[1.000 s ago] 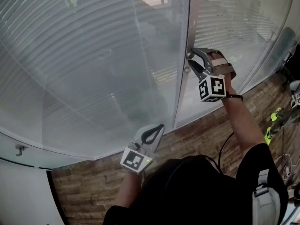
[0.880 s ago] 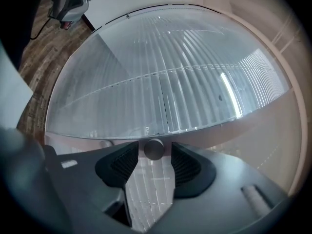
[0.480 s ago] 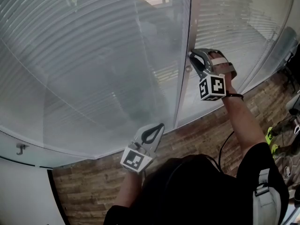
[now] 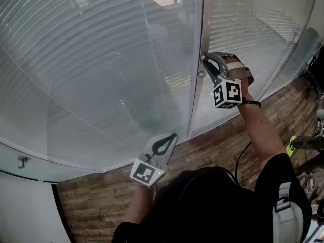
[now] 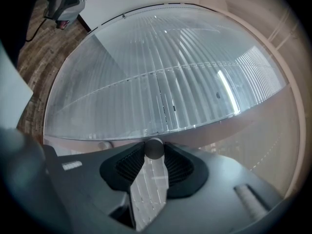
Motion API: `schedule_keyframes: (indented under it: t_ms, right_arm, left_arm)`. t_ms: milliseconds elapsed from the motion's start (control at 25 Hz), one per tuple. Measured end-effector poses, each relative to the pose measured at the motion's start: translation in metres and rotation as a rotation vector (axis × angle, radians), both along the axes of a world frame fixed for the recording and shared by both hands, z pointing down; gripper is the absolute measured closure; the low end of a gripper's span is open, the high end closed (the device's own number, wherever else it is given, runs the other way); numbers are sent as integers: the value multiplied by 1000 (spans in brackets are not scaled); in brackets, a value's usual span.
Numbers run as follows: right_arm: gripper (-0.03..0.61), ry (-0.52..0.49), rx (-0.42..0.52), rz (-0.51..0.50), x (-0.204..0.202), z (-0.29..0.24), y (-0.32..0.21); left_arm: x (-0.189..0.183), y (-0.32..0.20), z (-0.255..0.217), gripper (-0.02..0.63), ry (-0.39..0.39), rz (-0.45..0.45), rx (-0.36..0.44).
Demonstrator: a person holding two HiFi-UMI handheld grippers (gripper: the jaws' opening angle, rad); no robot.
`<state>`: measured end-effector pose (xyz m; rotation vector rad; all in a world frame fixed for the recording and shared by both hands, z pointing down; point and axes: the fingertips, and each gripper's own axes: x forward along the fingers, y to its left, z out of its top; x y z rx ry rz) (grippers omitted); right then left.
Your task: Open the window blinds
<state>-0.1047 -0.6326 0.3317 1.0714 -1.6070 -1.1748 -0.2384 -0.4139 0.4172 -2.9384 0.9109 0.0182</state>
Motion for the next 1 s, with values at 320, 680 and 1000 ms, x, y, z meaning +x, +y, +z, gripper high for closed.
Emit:
schedule_keyframes:
  t_ms: [320, 680, 1000]
  right_arm:
    - [460, -57, -23, 7, 1, 1, 0]
    - [459, -270, -93, 22, 2, -3, 0]
    - [459, -680, -184, 42, 6, -7, -3]
  left_arm:
    - [-1, 3, -1, 609, -1, -2, 3]
    - [-3, 7, 1, 609, -1, -6, 6]
    - [-6, 10, 2, 609, 0, 1, 5]
